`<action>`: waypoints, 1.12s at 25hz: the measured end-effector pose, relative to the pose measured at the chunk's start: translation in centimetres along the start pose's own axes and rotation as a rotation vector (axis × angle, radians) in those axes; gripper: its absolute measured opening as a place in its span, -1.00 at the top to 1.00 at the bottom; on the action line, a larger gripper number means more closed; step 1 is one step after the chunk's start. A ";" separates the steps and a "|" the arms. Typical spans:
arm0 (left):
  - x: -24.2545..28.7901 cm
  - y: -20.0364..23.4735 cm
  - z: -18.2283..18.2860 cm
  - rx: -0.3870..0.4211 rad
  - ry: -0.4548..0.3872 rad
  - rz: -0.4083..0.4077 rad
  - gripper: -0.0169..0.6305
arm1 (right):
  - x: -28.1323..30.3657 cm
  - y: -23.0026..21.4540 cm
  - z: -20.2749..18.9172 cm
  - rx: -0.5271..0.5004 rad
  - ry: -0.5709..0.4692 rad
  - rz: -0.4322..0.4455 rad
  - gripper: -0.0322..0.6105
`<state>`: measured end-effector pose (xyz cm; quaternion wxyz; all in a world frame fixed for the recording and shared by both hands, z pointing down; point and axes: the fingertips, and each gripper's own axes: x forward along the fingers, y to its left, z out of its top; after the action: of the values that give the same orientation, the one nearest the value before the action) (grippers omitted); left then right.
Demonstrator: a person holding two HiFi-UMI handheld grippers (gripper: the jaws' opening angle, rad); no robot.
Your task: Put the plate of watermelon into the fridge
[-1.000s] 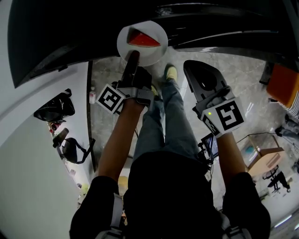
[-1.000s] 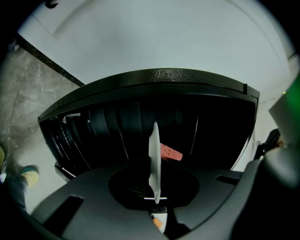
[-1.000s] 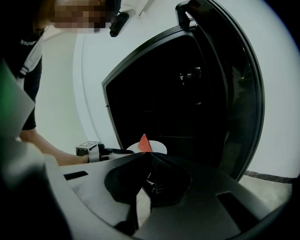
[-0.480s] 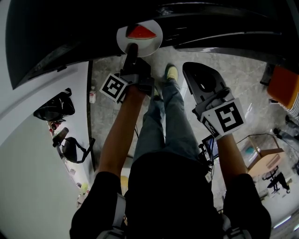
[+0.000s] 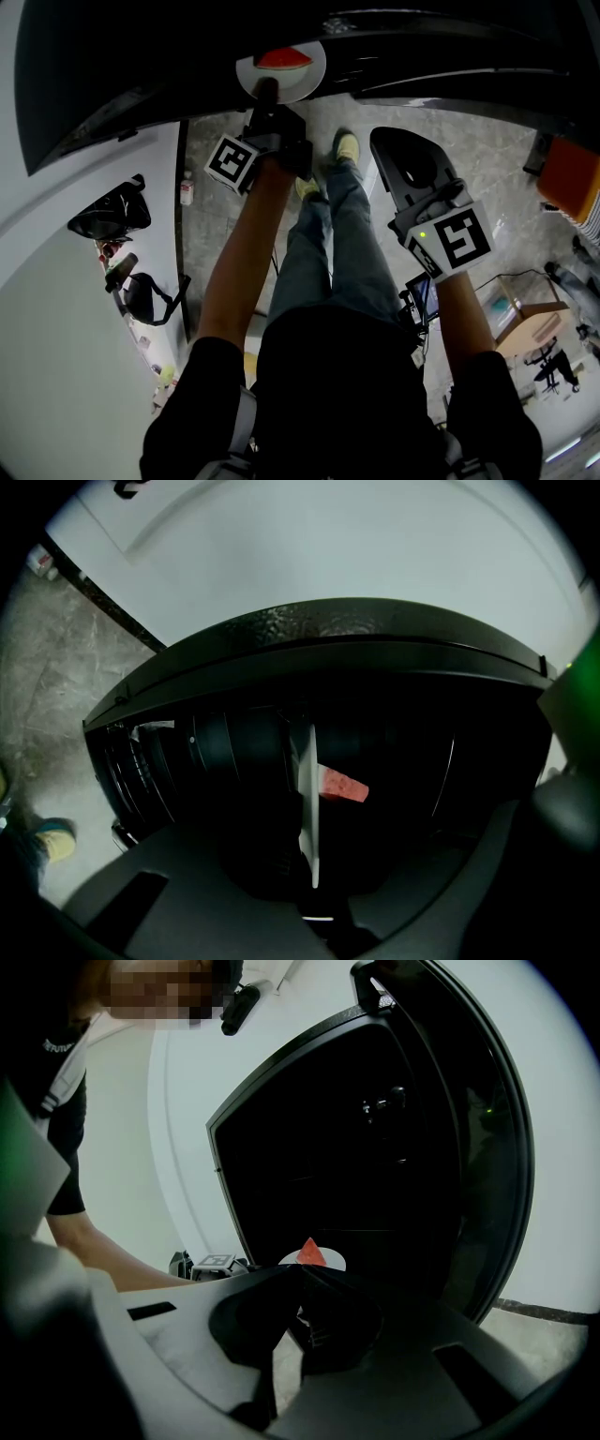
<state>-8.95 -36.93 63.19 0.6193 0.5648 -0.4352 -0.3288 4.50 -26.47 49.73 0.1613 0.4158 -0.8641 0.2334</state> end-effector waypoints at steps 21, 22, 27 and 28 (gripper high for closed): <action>-0.3 -2.1 -1.6 0.592 0.317 -0.126 -0.44 | -0.6 -0.7 1.0 -0.028 -0.022 -0.037 0.86; -0.4 -2.2 -1.8 0.620 0.338 -0.130 -0.45 | -0.6 -0.6 1.1 -0.031 -0.021 -0.037 0.86; -0.8 -1.6 -2.3 0.786 0.414 -0.108 -0.45 | -0.6 -0.8 1.4 -0.037 -0.023 -0.041 0.86; -0.8 -1.5 -2.4 0.822 0.422 -0.095 -0.45 | -0.7 -0.9 1.4 -0.037 -0.024 -0.042 0.86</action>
<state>-6.98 -35.47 61.67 0.4031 0.8374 -0.3674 -0.0348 5.53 -27.32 48.50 0.1637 0.4334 -0.8612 0.2089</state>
